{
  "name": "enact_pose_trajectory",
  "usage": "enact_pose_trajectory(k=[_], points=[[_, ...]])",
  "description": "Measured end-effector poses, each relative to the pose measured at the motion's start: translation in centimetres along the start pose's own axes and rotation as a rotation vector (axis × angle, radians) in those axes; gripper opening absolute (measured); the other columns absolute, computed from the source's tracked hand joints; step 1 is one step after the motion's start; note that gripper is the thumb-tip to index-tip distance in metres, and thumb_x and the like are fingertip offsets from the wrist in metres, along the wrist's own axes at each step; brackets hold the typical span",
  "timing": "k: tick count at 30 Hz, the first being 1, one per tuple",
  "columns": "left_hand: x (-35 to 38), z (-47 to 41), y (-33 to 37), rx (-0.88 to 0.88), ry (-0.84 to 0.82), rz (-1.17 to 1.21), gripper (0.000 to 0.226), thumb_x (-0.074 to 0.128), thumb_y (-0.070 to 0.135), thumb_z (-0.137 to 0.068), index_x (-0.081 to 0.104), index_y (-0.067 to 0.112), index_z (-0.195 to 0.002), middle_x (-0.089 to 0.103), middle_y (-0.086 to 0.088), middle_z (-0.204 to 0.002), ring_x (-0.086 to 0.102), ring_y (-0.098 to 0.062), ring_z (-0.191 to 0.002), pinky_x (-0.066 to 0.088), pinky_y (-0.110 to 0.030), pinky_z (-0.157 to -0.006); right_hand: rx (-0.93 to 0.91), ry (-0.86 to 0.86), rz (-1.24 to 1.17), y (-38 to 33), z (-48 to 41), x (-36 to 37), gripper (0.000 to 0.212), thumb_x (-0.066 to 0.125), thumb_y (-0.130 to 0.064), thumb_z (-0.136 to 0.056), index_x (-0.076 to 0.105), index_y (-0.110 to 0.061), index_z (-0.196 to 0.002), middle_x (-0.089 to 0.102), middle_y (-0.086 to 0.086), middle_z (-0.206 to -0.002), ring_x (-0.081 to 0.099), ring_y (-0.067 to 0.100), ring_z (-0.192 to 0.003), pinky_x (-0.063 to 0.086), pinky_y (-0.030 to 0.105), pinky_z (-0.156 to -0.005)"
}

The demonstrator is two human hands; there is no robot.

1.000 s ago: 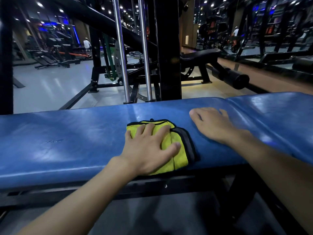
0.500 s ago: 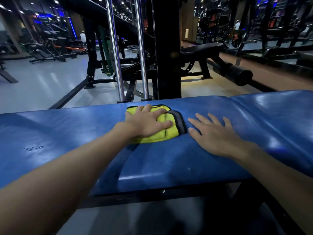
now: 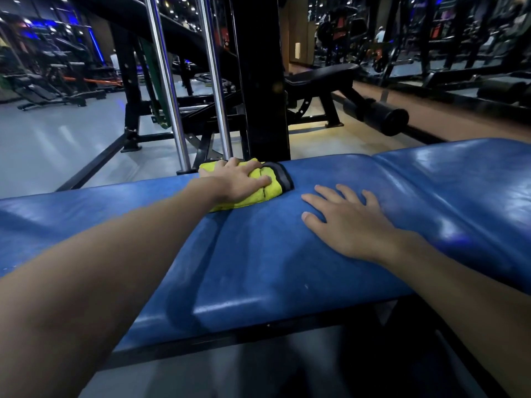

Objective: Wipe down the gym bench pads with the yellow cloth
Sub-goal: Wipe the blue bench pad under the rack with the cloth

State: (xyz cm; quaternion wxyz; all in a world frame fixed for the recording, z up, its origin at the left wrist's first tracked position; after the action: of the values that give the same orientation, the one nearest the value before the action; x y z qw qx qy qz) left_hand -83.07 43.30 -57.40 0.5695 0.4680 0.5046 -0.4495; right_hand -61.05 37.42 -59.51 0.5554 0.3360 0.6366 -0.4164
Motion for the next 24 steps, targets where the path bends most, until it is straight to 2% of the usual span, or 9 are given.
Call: enact_pose_trajectory(k=[2,5,9,12,14,17,19,22,24], points=[[0.2,1.3,0.2,0.024,0.013,-0.005,0.066,0.024,0.082,-0.086,0.02,0.059,-0.147,0.021,-0.002,-0.163,0.014,-0.032,-0.151,0.013,-0.071,-0.111,0.006,0.004,-0.014,0.0,0.0,-0.2,0.057,0.017,-0.06,-0.098,0.017,-0.045,-0.153,0.007,-0.013,-0.165,-0.001,0.018,-0.152,-0.002,0.055,-0.12],[0.5,4.4,0.3,0.06,0.021,-0.023,0.062,0.024,0.08,-0.087,0.021,0.06,-0.145,0.022,-0.002,-0.162,0.016,-0.031,-0.15,0.016,-0.068,-0.111,0.015,0.01,-0.055,0.1,0.1,-0.4,0.057,0.022,-0.061,-0.098,0.023,-0.044,-0.153,0.011,-0.015,-0.165,0.002,0.016,-0.152,-0.001,0.054,-0.12],[0.9,10.5,0.5,0.119,0.035,-0.04,0.071,0.015,0.083,-0.077,0.021,0.06,-0.144,0.023,0.001,-0.162,0.018,-0.028,-0.149,0.019,-0.066,-0.112,0.036,0.013,-0.016,0.0,0.1,-1.0,0.055,0.027,-0.061,-0.098,0.032,-0.042,-0.15,0.021,-0.012,-0.163,0.011,0.02,-0.151,-0.001,0.058,-0.117],[1.2,15.4,0.3,0.14,0.026,-0.035,0.075,0.009,0.083,-0.073,0.018,0.061,-0.144,0.02,0.004,-0.163,0.014,-0.024,-0.15,0.016,-0.065,-0.114,0.021,0.06,0.087,-1.3,0.2,-2.6,0.049,0.035,-0.055,-0.1,0.045,-0.035,-0.144,0.04,-0.006,-0.153,0.023,0.023,-0.146,-0.002,0.061,-0.115],[1.4,18.5,0.1,0.147,0.037,-0.049,0.078,0.006,0.083,-0.071,0.013,0.06,-0.145,0.017,0.004,-0.164,0.01,-0.021,-0.151,0.015,-0.063,-0.115,-0.003,0.128,-0.025,-2.8,0.2,-3.8,0.046,0.037,-0.048,-0.102,0.046,-0.031,-0.143,0.045,-0.005,-0.15,0.029,0.022,-0.143,0.004,0.058,-0.117],[1.6,21.9,-0.3,0.145,0.08,-0.104,0.083,0.001,0.083,-0.069,0.009,0.057,-0.147,0.016,0.003,-0.164,0.009,-0.022,-0.151,0.016,-0.06,-0.116,-0.063,0.153,-0.198,-5.3,-0.1,-3.9,0.049,0.029,-0.049,-0.103,0.04,-0.031,-0.148,0.042,-0.004,-0.153,0.033,0.02,-0.143,0.012,0.054,-0.119],[1.6,22.8,-0.4,0.132,0.1,-0.112,0.083,0.001,0.083,-0.069,0.009,0.056,-0.148,0.017,0.003,-0.164,0.009,-0.022,-0.151,0.016,-0.06,-0.116,-0.089,0.101,-0.164,-6.2,-0.1,-2.7,0.052,0.025,-0.051,-0.103,0.036,-0.032,-0.15,0.035,-0.006,-0.158,0.024,0.019,-0.148,0.009,0.055,-0.119],[1.6,22.2,-0.5,0.117,0.095,-0.087,0.082,0.002,0.085,-0.068,0.012,0.059,-0.145,0.018,0.004,-0.164,0.009,-0.021,-0.152,0.017,-0.061,-0.115,-0.078,-0.03,-0.064,-5.6,0.1,-0.2,0.055,0.022,-0.057,-0.102,0.025,-0.039,-0.154,0.013,-0.01,-0.165,0.003,0.019,-0.153,-0.003,0.056,-0.119],[1.6,21.0,-0.7,0.109,0.066,-0.069,0.082,0.003,0.087,-0.067,0.014,0.061,-0.144,0.018,0.005,-0.164,0.009,-0.022,-0.152,0.016,-0.062,-0.115,-0.064,-0.085,-0.061,-5.1,0.2,0.7,0.057,0.019,-0.06,-0.101,0.021,-0.041,-0.154,0.006,-0.012,-0.166,-0.003,0.019,-0.153,-0.006,0.056,-0.119]])
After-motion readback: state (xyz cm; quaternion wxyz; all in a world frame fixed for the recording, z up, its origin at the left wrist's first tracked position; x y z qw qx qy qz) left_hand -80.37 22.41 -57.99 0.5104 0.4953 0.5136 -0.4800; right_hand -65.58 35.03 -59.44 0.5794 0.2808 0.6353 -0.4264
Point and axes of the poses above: each hand's wrist, its own z-axis away from the middle knuckle, its own x-axis out of the palm, y = z × x, the point moved 9 cm from there along -z, towards the middle knuckle
